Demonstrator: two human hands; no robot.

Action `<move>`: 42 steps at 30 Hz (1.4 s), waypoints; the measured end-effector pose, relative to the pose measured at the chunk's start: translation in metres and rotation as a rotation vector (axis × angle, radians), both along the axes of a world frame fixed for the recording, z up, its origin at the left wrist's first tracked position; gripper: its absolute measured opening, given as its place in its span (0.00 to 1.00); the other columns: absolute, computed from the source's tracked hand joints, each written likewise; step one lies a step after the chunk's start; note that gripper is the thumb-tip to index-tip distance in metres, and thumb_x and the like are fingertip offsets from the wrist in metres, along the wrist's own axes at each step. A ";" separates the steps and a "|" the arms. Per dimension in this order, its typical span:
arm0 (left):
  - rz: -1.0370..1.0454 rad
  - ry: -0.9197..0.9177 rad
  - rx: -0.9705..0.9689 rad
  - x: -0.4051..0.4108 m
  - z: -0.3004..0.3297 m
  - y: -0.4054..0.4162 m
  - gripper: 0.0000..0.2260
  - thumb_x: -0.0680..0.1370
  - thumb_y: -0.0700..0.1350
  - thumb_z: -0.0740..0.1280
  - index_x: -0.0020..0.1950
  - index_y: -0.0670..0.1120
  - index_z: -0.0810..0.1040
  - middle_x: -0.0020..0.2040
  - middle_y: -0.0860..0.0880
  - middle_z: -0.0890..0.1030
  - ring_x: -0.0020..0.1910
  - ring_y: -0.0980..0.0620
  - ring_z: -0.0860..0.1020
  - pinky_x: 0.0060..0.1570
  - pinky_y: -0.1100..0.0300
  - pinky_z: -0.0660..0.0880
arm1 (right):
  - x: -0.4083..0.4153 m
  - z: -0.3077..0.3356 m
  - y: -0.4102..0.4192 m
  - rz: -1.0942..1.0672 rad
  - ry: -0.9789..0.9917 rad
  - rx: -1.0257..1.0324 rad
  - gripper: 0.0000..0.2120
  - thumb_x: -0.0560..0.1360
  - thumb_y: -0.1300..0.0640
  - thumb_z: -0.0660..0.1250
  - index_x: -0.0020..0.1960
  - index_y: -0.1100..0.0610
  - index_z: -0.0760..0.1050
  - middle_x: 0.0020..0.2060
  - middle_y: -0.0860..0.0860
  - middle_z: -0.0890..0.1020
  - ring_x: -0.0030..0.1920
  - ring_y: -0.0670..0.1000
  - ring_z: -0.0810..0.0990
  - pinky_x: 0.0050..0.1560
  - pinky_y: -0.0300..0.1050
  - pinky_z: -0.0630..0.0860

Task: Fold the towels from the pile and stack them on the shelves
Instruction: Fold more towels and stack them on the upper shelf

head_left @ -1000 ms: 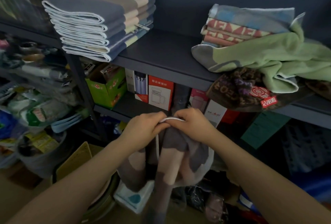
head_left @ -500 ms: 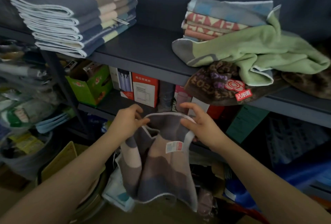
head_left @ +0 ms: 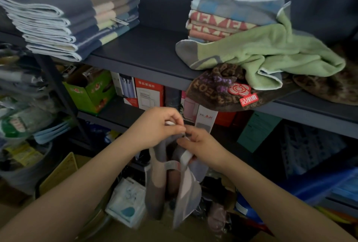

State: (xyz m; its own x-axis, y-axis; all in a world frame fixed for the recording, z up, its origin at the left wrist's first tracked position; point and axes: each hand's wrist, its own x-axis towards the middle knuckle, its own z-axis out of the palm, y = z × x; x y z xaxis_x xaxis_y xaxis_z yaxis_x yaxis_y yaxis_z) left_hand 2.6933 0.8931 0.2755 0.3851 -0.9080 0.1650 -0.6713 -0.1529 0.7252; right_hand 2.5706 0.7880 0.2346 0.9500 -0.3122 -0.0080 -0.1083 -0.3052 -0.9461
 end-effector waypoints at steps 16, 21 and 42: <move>0.353 0.656 -0.116 -0.022 -0.044 -0.014 0.04 0.77 0.41 0.64 0.43 0.47 0.77 0.38 0.45 0.79 0.38 0.50 0.77 0.38 0.58 0.74 | -0.035 -0.003 -0.023 -0.286 0.079 0.204 0.04 0.77 0.62 0.62 0.49 0.54 0.71 0.37 0.57 0.75 0.29 0.45 0.75 0.27 0.37 0.71; 0.271 0.515 -0.244 -0.043 -0.043 -0.024 0.08 0.76 0.38 0.65 0.39 0.49 0.77 0.34 0.54 0.78 0.36 0.59 0.75 0.39 0.66 0.72 | -0.046 0.009 -0.019 -0.177 0.024 0.293 0.05 0.77 0.63 0.62 0.44 0.59 0.75 0.34 0.58 0.79 0.28 0.48 0.79 0.30 0.38 0.76; 0.208 0.647 -0.259 -0.058 -0.027 -0.022 0.11 0.78 0.40 0.62 0.41 0.49 0.83 0.38 0.49 0.84 0.40 0.55 0.81 0.43 0.62 0.77 | -0.040 0.004 -0.022 -0.295 -0.206 -0.524 0.06 0.72 0.56 0.68 0.40 0.58 0.79 0.35 0.46 0.77 0.39 0.44 0.75 0.41 0.40 0.72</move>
